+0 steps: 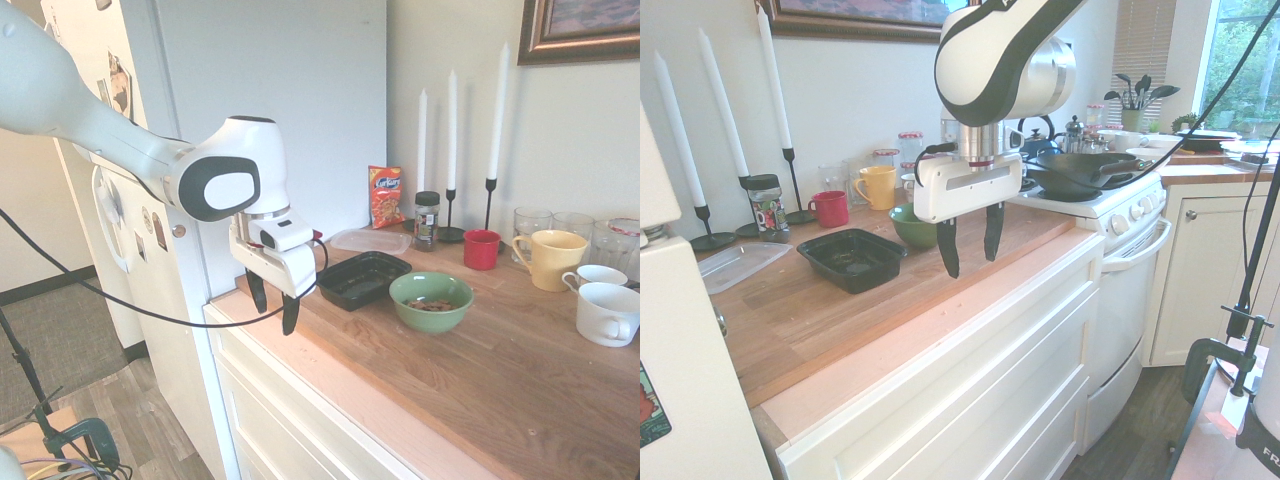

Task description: Pour the cereal into the box

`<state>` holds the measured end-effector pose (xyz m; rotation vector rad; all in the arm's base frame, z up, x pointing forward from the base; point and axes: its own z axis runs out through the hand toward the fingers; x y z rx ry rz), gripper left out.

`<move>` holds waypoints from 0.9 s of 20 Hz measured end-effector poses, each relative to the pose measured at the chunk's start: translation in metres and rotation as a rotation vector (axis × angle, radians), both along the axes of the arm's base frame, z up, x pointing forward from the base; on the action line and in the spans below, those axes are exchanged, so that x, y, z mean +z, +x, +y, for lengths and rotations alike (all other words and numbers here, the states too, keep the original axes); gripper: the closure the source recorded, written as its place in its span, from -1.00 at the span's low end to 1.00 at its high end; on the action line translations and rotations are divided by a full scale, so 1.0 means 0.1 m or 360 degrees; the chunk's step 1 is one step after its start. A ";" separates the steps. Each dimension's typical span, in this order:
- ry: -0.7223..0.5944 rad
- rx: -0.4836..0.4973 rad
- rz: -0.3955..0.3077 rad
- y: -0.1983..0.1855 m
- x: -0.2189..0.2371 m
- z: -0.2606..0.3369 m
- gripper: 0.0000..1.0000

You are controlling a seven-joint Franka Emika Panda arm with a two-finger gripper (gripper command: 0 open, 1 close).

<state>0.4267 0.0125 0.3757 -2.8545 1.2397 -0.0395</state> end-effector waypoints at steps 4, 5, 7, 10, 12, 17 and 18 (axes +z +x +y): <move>0.0009 -0.0026 -0.0032 0.08 0.10 -0.07 -1.00; 0.0014 -0.0040 -0.0056 0.15 0.17 -0.12 -1.00; 0.0024 -0.0085 -0.0098 0.34 0.33 -0.28 -1.00; 0.0024 -0.0160 -0.0160 0.68 0.52 -0.65 -1.00; 0.0019 -0.0214 -0.0192 0.90 0.60 -0.97 -1.00; 0.0035 -0.0330 -0.0171 1.41 0.54 -1.70 -1.00; 0.0044 -0.0336 -0.0152 1.50 0.49 -1.79 -1.00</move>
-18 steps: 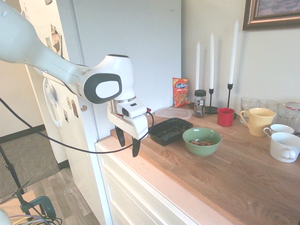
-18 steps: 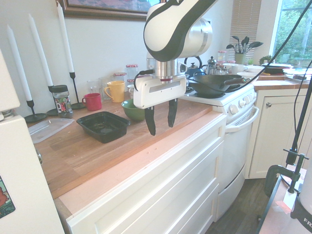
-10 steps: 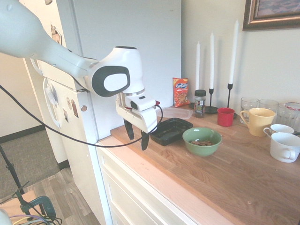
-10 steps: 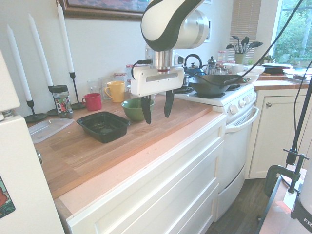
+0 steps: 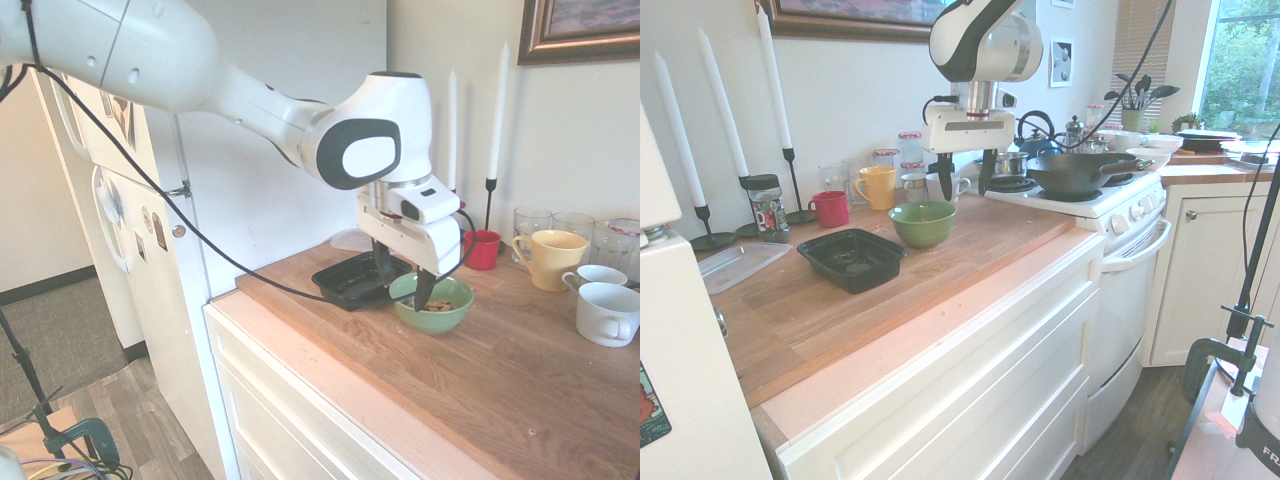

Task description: Pour the cereal into the box

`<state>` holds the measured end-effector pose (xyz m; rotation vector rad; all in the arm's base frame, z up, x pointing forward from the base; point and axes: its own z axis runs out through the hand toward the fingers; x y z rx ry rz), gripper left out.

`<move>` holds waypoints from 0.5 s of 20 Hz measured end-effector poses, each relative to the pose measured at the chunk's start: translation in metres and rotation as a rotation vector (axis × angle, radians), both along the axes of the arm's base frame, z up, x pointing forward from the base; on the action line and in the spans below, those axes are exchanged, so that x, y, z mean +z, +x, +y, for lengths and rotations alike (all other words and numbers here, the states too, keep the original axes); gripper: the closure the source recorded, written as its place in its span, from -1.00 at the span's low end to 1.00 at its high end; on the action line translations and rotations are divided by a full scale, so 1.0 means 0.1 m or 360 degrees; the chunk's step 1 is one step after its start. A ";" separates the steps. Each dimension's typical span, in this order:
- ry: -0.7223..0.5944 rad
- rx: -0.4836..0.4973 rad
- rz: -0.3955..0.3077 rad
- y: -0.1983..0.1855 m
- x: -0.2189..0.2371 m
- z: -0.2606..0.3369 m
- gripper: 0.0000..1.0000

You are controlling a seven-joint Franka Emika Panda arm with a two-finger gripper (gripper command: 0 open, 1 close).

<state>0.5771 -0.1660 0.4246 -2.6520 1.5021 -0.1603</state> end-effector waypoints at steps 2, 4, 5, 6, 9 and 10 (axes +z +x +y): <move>0.0012 -0.0007 0.0031 0.16 -0.12 -0.15 -1.00; -0.0001 -0.0025 0.0033 0.29 -0.20 -0.28 -1.00; -0.0007 -0.0033 0.0032 0.33 -0.22 -0.32 -1.00; -0.0010 -0.0039 0.0031 0.37 -0.24 -0.36 -1.00; 0.0006 -0.0044 0.0044 0.43 -0.34 -0.38 -1.00; 0.0018 -0.0042 0.0054 0.43 -0.40 -0.39 -1.00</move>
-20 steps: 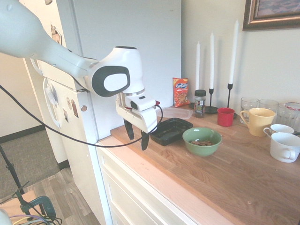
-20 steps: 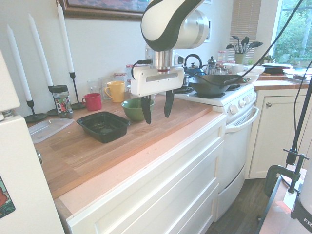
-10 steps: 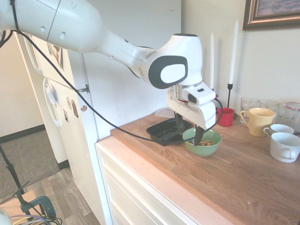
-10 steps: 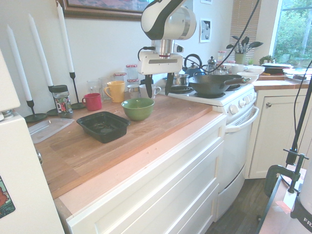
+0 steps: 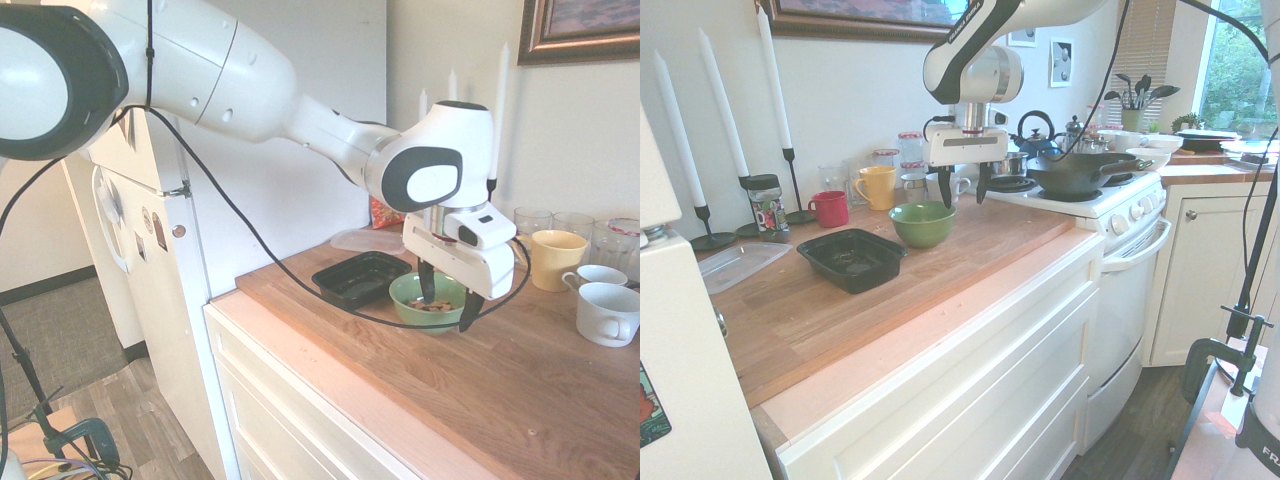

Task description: Pour the cereal into the box

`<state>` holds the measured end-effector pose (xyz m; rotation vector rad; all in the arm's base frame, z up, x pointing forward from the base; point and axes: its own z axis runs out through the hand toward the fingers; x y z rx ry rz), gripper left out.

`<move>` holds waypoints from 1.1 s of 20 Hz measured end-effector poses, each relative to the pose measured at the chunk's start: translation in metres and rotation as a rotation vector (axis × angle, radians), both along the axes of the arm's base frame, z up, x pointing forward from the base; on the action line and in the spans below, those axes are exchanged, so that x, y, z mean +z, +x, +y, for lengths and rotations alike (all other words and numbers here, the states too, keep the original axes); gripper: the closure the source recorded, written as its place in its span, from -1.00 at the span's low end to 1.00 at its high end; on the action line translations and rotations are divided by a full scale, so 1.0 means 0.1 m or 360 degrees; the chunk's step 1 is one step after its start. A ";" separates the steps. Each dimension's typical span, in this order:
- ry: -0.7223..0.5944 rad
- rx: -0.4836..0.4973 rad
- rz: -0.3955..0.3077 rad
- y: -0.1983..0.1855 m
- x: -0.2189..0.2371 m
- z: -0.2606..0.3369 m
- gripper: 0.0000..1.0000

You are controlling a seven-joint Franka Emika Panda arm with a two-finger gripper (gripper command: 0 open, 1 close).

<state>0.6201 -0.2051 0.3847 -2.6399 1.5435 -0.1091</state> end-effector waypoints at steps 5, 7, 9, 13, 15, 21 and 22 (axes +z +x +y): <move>0.0088 -0.0010 0.0026 0.02 -0.29 -0.07 -1.00; 0.0103 -0.0014 0.0041 0.02 -0.38 -0.09 1.00; 0.0104 -0.0005 0.0057 0.02 -0.47 -0.11 1.00; 0.0112 0.0003 0.0063 0.02 -0.54 -0.12 1.00; 0.0118 0.0004 0.0058 0.02 -0.54 -0.13 1.00; 0.0115 0.0014 0.0051 0.03 -0.54 -0.12 1.00; 0.0115 0.0015 0.0051 0.03 -0.54 -0.12 1.00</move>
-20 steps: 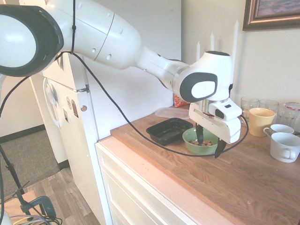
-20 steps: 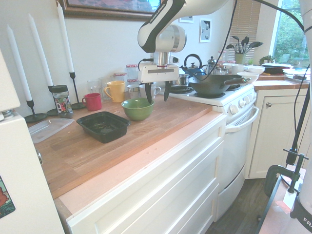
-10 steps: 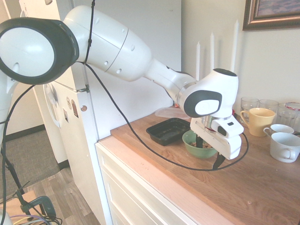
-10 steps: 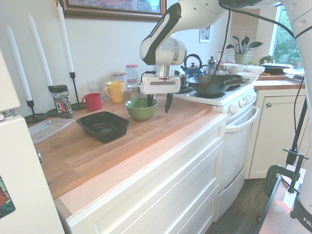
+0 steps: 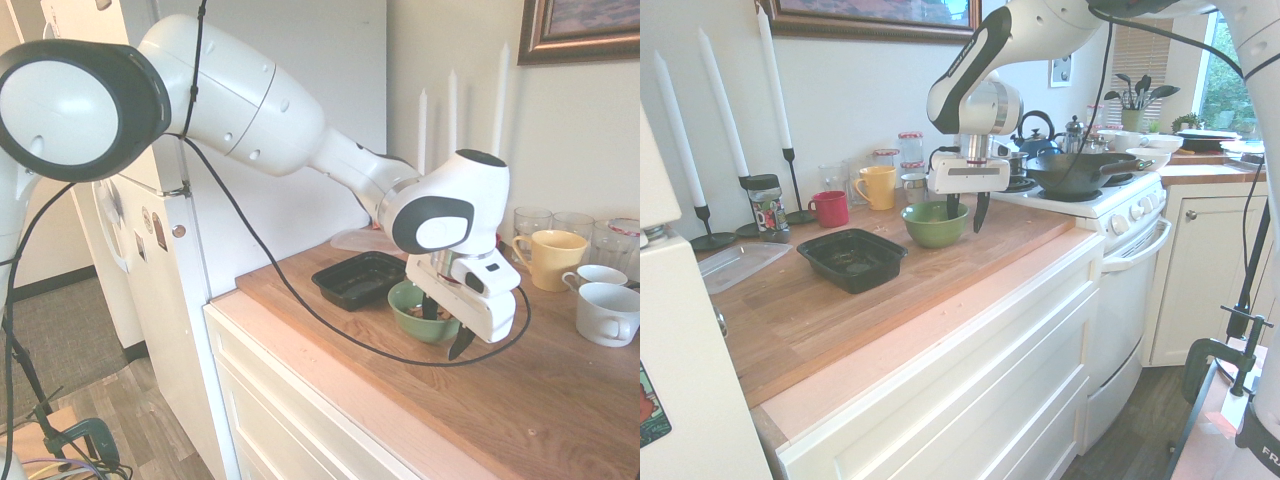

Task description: Pour the cereal into the box

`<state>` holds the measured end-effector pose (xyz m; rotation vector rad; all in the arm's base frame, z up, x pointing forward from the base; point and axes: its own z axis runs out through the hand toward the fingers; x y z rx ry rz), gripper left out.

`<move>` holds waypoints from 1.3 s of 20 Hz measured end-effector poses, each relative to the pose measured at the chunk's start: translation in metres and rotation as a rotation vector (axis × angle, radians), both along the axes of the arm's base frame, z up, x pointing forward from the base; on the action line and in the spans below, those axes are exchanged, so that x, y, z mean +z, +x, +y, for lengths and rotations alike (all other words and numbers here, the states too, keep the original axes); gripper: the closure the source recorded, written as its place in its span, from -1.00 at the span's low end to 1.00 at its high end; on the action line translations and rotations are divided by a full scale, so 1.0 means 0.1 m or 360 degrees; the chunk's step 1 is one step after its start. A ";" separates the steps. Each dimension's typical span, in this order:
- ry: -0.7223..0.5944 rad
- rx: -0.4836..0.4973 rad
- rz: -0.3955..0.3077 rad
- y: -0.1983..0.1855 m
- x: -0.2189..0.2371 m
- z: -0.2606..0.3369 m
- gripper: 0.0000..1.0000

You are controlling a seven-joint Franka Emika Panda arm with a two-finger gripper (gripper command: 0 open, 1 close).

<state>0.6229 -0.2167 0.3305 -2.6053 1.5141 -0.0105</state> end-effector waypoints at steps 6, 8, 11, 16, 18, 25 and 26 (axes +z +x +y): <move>0.0004 0.0002 0.0000 0.00 0.00 0.02 1.00; 0.0004 0.0001 0.0000 0.00 -0.01 0.02 1.00; 0.0002 -0.0007 -0.0020 0.02 0.03 0.00 1.00; 0.0004 -0.0007 -0.0033 0.03 0.09 0.00 1.00; 0.0003 -0.0002 -0.0050 0.05 0.18 0.02 1.00; 0.0008 0.0026 -0.0122 0.08 0.71 0.11 1.00; 0.0011 0.0034 -0.0137 0.07 0.84 0.14 1.00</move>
